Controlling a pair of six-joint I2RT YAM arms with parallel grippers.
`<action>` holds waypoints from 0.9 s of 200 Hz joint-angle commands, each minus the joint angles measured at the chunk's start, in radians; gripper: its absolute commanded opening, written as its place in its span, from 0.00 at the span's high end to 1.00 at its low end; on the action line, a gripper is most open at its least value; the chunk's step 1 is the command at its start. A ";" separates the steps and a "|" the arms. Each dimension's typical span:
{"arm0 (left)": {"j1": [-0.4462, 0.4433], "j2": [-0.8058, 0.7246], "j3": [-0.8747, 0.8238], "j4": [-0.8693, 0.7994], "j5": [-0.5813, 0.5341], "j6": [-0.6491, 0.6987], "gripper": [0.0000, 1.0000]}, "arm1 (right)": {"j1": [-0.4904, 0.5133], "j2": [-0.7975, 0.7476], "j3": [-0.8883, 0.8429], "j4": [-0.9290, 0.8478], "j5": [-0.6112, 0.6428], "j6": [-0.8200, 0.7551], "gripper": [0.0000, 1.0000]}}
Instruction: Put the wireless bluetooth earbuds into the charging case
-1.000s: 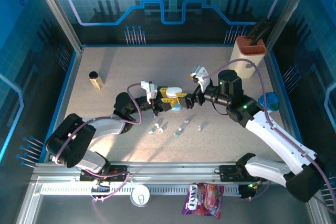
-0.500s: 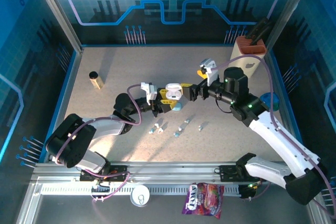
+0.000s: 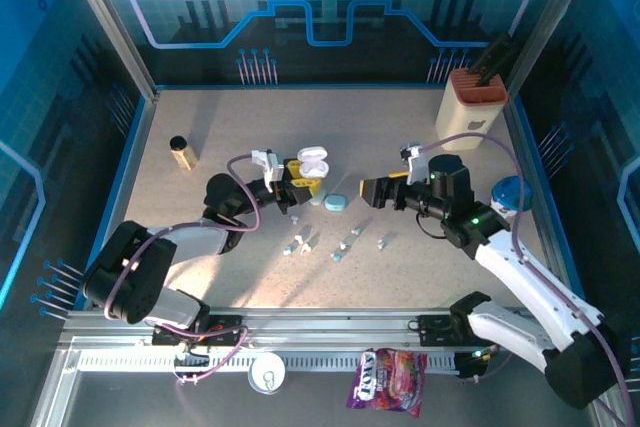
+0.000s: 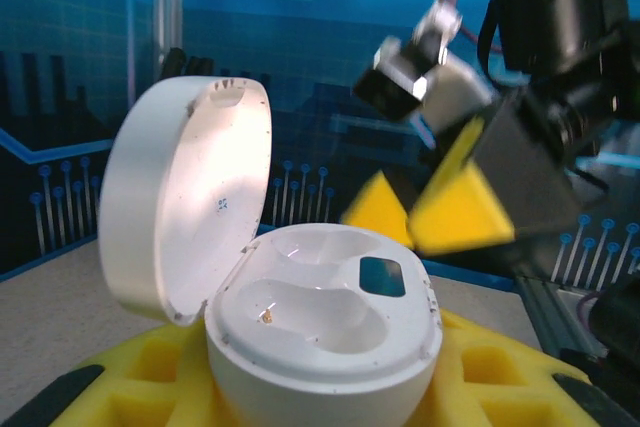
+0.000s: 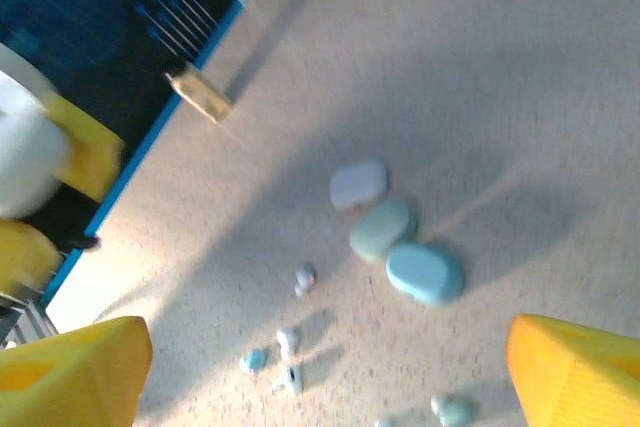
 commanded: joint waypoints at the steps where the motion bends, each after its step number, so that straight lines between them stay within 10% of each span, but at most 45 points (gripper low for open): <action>1: 0.042 -0.041 -0.016 0.003 0.006 -0.011 0.69 | 0.040 0.053 -0.040 -0.016 -0.031 0.134 0.11; 180: 0.147 -0.295 -0.076 -0.222 -0.050 0.029 0.69 | 0.317 0.799 0.281 0.167 -0.128 0.100 0.36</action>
